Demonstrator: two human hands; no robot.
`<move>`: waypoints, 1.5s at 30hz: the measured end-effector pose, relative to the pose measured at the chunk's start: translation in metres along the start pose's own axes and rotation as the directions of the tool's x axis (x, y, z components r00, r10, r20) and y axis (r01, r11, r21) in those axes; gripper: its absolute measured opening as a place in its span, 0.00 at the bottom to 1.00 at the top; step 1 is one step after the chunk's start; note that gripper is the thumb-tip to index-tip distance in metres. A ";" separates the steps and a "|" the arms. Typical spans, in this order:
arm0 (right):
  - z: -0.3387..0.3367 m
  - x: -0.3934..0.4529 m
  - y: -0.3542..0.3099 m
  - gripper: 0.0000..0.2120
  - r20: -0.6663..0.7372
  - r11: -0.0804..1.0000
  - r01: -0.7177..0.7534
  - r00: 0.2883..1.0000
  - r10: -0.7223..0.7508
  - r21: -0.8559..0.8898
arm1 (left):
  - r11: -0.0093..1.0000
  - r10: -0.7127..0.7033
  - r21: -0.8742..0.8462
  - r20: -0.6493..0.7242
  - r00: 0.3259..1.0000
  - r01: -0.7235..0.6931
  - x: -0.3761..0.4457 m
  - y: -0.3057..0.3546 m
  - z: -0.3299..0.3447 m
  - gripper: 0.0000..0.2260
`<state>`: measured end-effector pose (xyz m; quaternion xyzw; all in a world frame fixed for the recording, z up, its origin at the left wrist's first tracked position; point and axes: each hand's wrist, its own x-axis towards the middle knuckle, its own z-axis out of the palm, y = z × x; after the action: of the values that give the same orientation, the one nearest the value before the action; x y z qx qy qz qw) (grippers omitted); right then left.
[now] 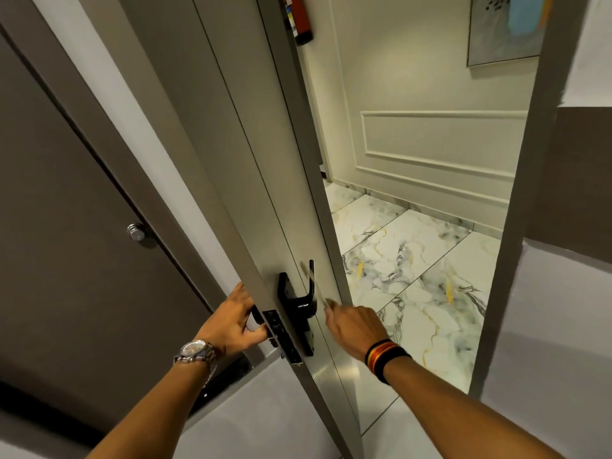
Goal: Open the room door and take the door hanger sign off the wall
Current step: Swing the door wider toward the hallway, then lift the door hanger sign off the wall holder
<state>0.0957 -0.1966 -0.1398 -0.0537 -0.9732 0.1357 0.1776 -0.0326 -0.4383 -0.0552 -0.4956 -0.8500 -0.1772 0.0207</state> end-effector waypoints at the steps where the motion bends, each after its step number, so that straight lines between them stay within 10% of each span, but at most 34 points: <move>1: -0.003 0.004 0.006 0.22 -0.013 0.999 -0.040 0.999 0.040 0.013 | 1.000 0.009 -0.008 -0.006 1.000 -0.009 0.000 0.000 0.000 0.13; 12: -0.036 0.076 0.042 0.13 -0.073 0.967 -0.252 0.966 0.249 -0.034 | 0.986 0.165 0.068 -0.213 0.963 -0.154 0.016 0.025 0.015 0.22; 15: -0.059 0.083 0.052 0.19 -0.073 0.950 -0.310 0.949 0.307 -0.035 | 0.998 0.054 0.024 -0.077 0.996 -0.053 0.022 0.022 0.022 0.16; 21: -0.138 0.079 0.079 0.15 -0.039 0.921 -0.279 0.959 0.279 -0.272 | 0.983 0.184 0.002 -0.044 0.982 -0.184 0.053 0.018 0.050 0.39; 35: -0.378 0.043 0.104 0.27 -0.462 0.644 -0.548 0.827 0.321 -0.533 | 0.971 0.236 0.009 -0.188 0.953 -0.239 0.135 0.083 0.110 0.23; 45: -0.435 0.035 0.103 0.26 -0.595 0.511 -0.639 0.755 0.276 -0.575 | 0.984 0.127 -0.118 -0.082 0.988 -0.137 0.198 0.162 0.133 0.30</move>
<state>0.2253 0.0137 0.2345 -0.4130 -0.8208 -0.2511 0.3044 0.0233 -0.1582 -0.0925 -0.5443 -0.8013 -0.2460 0.0333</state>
